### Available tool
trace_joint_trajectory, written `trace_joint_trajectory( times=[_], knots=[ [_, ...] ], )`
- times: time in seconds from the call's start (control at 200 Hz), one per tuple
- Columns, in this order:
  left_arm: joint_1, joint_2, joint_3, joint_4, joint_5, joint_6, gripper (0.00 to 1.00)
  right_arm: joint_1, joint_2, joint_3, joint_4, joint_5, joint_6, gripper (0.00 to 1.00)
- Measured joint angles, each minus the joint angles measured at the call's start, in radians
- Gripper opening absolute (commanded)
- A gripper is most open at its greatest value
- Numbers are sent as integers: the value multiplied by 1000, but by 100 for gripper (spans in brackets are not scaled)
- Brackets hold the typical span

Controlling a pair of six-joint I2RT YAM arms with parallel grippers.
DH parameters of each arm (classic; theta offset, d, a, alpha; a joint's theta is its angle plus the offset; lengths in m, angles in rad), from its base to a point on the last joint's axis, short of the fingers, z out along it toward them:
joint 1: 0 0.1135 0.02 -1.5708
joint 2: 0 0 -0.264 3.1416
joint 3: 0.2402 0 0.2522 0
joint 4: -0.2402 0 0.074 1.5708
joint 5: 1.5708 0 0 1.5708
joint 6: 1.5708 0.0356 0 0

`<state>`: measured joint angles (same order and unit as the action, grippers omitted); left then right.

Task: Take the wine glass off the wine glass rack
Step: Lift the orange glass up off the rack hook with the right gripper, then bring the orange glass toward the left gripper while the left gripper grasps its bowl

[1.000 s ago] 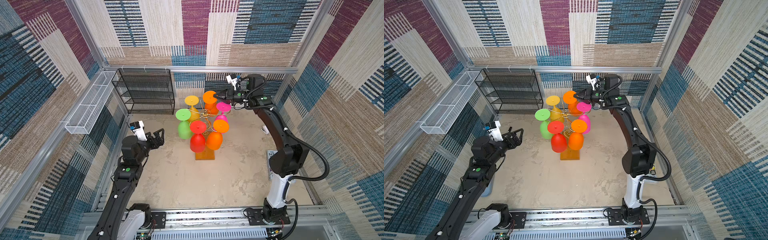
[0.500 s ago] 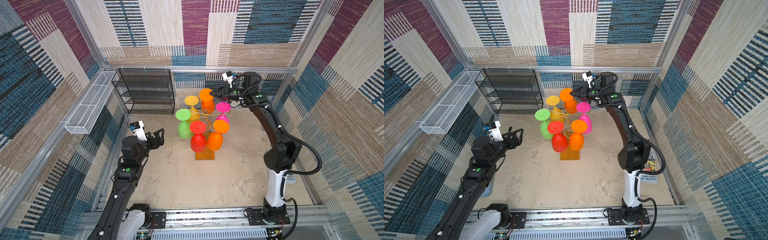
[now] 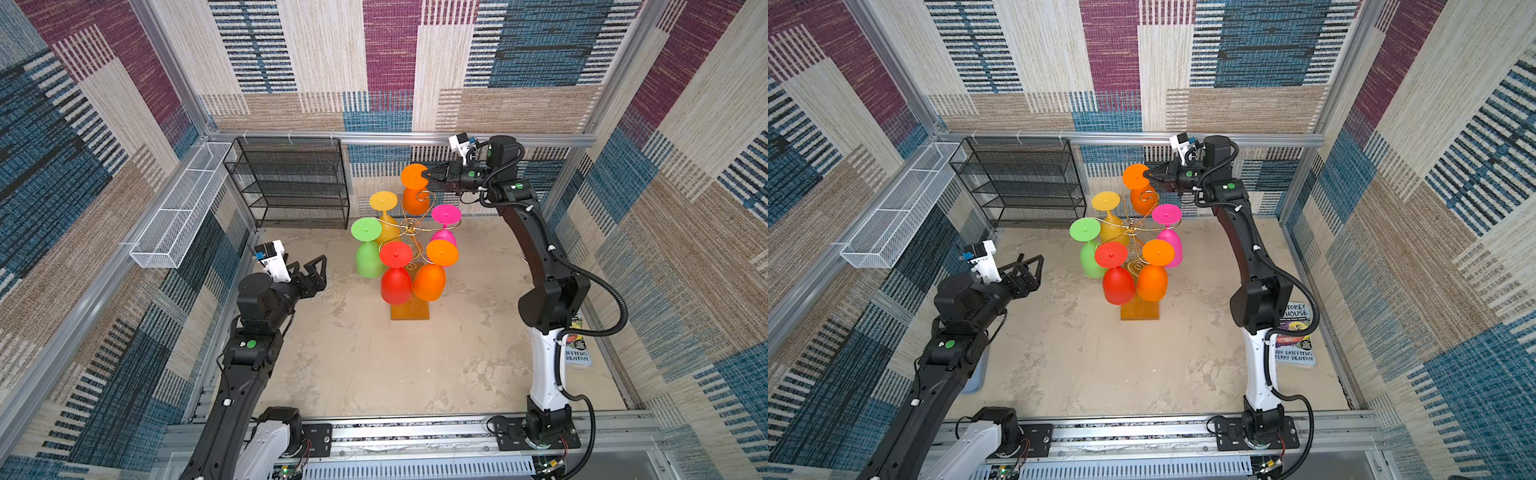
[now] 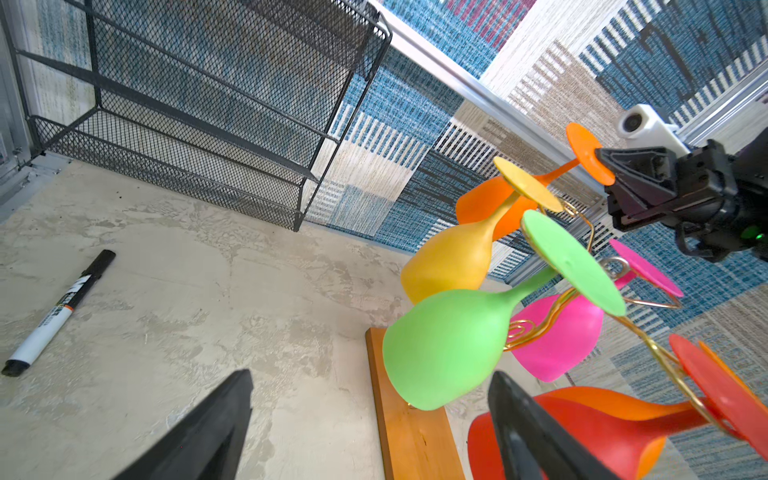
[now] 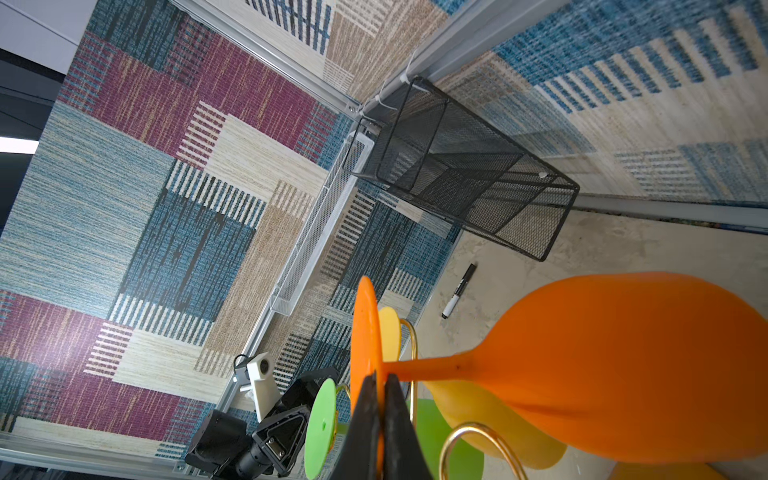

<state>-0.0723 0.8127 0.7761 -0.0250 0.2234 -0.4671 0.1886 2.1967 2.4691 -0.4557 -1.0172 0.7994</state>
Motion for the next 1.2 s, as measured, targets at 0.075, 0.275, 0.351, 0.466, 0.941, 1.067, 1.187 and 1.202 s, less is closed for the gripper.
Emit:
trace_joint_trajectory(
  times=[0.075,0.275,0.351,0.466,0.941,1.067,1.187,1.202],
  knots=[
    [0,-12,24,0,5,1,91,-22,-16,0,19,1,8,0],
    [0,24,93,30,95,6,89,-45,-119,-27,94,6,10,0],
    [0,75,121,77,169,3,89,-47,-177,-60,128,6,-2,0],
    [0,163,158,177,309,-39,89,-51,-307,-169,200,8,-23,0],
    [-75,650,365,1038,779,-575,88,130,-790,-894,843,-1,181,0],
    [-113,704,412,1152,829,-648,88,183,-830,-977,980,10,242,0],
    [-140,714,425,1201,856,-658,88,191,-861,-1041,1052,27,281,0],
    [-142,715,427,1204,856,-658,88,192,-864,-1050,1065,27,286,0]
  ],
)
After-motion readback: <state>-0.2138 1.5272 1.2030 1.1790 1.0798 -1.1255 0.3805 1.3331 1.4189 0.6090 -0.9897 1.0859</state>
